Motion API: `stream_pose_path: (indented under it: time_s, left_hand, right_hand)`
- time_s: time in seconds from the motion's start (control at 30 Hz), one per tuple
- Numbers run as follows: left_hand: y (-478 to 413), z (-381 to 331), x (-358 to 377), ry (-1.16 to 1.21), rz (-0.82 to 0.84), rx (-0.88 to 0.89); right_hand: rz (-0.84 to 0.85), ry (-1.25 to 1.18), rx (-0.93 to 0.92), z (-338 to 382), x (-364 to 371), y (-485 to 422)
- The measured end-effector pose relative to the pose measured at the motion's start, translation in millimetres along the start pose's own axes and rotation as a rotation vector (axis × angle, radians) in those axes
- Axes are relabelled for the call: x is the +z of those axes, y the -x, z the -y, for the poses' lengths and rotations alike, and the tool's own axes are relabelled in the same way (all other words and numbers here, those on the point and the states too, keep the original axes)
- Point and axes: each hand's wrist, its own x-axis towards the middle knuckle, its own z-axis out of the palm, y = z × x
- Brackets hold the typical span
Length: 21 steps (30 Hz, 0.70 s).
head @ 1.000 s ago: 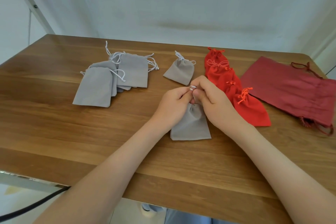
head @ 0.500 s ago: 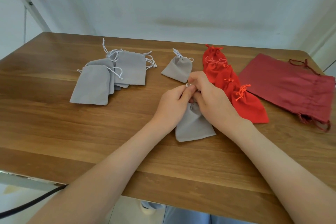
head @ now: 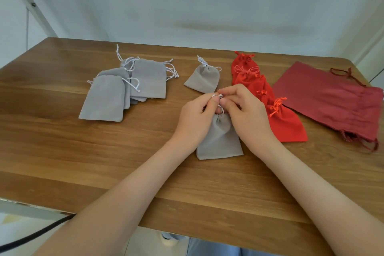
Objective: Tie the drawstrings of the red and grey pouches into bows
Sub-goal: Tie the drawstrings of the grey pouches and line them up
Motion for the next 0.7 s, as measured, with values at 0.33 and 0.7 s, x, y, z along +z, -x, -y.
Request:
stream_pose_path:
  time_s: [0.33, 0.7]
  left_hand:
    - [-0.7, -0.1, 0.7, 0.124, -0.061, -0.048]
    - [-2.2, 0.9, -2.1, 0.257, 0.072, -0.197]
  right_hand:
    - [-0.038, 0.037, -0.075, 1.2, 1.1, 4.7]
    - [-0.056, 0.245, -0.212, -5.7, -1.0, 4.1]
